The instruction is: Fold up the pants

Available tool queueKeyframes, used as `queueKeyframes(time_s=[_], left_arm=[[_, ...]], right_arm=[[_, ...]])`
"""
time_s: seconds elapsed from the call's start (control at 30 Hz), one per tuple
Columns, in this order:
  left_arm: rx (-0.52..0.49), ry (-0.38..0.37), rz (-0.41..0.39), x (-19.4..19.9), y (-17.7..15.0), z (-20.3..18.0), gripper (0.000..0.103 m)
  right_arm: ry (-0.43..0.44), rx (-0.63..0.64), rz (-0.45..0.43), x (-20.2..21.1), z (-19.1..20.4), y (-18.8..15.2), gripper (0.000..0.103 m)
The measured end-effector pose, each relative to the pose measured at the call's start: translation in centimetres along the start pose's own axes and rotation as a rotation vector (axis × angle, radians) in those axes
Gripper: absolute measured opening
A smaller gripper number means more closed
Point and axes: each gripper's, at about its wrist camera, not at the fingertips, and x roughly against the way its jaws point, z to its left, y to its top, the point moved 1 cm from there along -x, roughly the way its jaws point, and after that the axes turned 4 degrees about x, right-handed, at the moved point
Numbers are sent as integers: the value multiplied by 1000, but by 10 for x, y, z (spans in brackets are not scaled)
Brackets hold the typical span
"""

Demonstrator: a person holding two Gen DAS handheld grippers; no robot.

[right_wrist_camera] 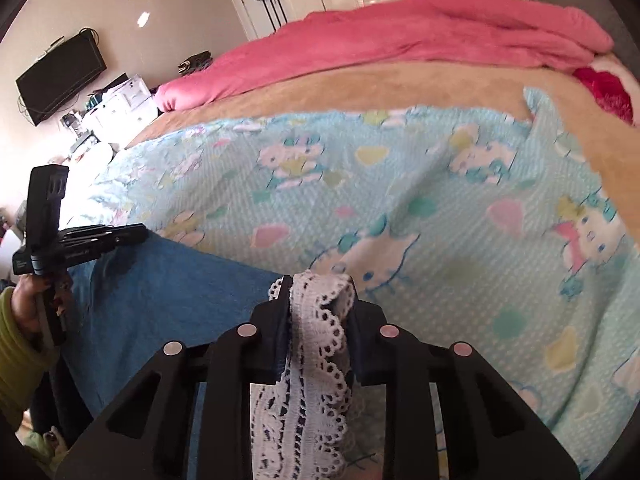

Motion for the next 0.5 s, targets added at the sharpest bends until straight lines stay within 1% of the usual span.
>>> queueKeyframes(time_s=[0.07, 0.13, 0.2, 0.27, 0.3, 0.33, 0.4, 0.43, 0.47, 0.5], left_arm=[[-6, 23, -8, -2, 6, -2, 1], [-5, 43, 3, -10, 8, -1, 1], [11, 62, 25, -20, 4, 3, 1], [31, 65, 23, -20, -2, 8, 3], [42, 61, 12, -17, -4, 11, 6], [55, 54, -6, -10, -6, 14, 9], [66, 70, -52, 9, -8, 18, 20], [63, 96, -72, 21, -10, 20, 22], [61, 117, -83, 30, -12, 22, 28], [59, 139, -99, 43, -15, 24, 36]], right_arm=[[-33, 15, 9, -5, -3, 6, 21], [-51, 3, 50, -18, -8, 8, 21], [-64, -2, 90, -31, -12, 6, 21], [-81, -2, 110, -38, -14, 1, 24], [-86, -5, 107, -38, -14, 0, 27], [-88, -19, 99, -35, -16, 0, 37], [-121, -41, 75, -25, -18, 0, 51], [-149, -37, 49, -14, -16, 0, 51], [-166, -29, 23, -4, -14, 0, 52], [-180, -22, -3, 5, -11, -1, 56]])
